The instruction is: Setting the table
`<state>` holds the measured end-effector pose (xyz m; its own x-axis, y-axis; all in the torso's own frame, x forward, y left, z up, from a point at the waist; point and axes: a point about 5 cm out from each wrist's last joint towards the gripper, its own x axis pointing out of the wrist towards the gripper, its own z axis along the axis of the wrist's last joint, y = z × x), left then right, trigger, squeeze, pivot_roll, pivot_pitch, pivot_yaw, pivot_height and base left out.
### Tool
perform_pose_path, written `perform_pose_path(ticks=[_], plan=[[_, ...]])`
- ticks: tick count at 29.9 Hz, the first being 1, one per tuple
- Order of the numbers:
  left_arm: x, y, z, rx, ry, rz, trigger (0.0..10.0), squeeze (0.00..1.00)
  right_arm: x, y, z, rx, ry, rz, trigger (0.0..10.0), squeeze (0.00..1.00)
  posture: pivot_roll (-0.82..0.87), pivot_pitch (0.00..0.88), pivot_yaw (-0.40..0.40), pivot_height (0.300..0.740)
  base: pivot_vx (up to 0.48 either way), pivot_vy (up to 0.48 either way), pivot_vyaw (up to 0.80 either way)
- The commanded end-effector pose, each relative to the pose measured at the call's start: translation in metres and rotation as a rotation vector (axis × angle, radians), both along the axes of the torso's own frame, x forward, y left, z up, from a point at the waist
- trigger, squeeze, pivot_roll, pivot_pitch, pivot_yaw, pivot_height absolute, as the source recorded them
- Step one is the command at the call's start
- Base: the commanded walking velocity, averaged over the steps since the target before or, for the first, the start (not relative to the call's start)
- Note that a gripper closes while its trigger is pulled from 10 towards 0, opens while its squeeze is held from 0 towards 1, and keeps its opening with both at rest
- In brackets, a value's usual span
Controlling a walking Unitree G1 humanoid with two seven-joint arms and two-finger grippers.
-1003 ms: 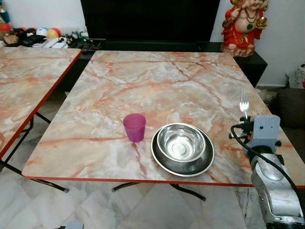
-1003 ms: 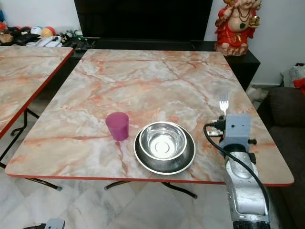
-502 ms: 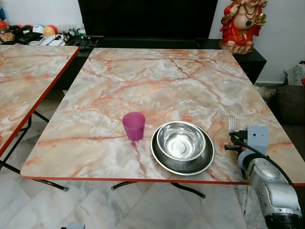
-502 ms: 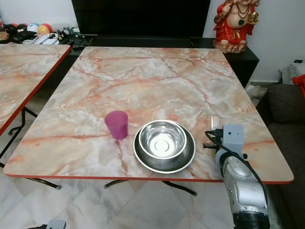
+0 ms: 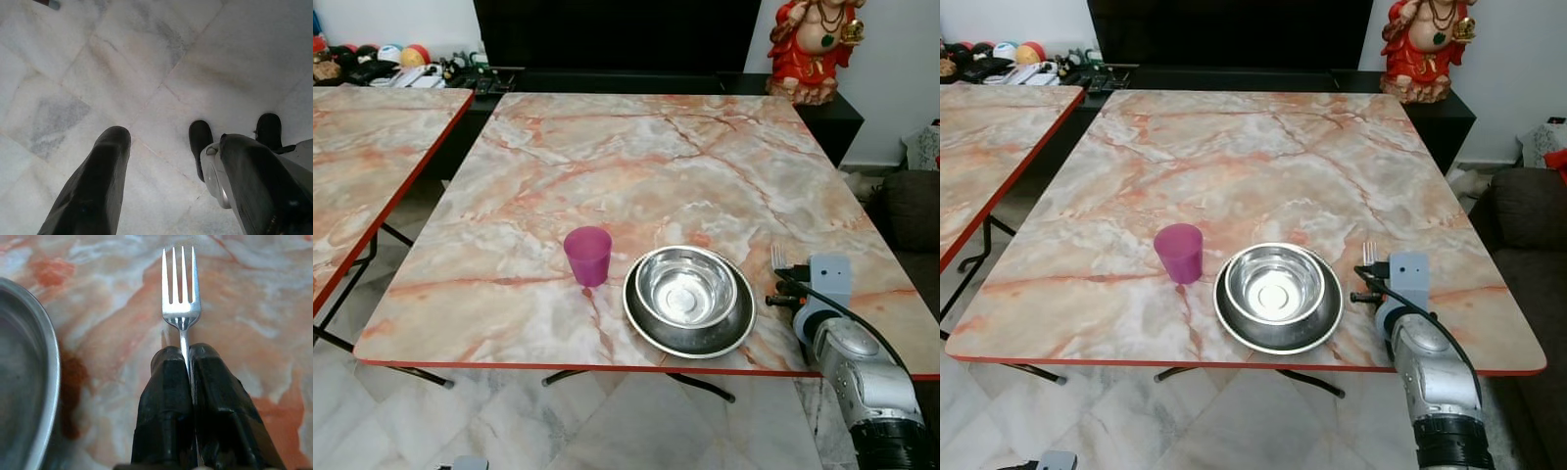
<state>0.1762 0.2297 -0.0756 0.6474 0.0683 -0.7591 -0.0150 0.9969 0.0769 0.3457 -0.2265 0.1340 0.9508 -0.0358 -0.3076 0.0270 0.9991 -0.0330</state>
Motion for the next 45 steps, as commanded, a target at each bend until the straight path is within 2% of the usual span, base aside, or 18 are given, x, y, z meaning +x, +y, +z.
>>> perform_pose_path(ticks=[1, 18, 35, 45], plan=[[-0.011, 0.002, -0.005, 0.001, 0.047, 0.007, 10.0, 0.00, 0.002, 0.002, 0.000, -0.003, -0.009, 0.002, 10.0, 0.00, -0.08, 0.158, -0.005, 0.740, 0.000, 0.000, 0.00], [-0.017, 0.001, -0.008, 0.000, 0.070, -0.001, 10.0, 0.00, 0.010, 0.017, -0.007, 0.015, -0.006, 0.013, 10.0, 0.00, -0.07, 0.146, -0.008, 0.740, 0.000, 0.000, 0.00], [-0.012, 0.002, -0.005, -0.002, 0.048, -0.012, 10.0, 0.00, 0.017, 0.023, -0.007, 0.013, -0.016, 0.023, 10.0, 0.00, -0.06, 0.147, -0.008, 0.740, 0.000, 0.000, 0.00], [-0.013, 0.001, -0.006, -0.008, 0.050, -0.011, 10.0, 0.00, 0.016, 0.026, -0.011, 0.021, -0.008, 0.029, 10.0, 0.00, -0.05, 0.156, -0.010, 0.740, 0.000, 0.000, 0.00]])
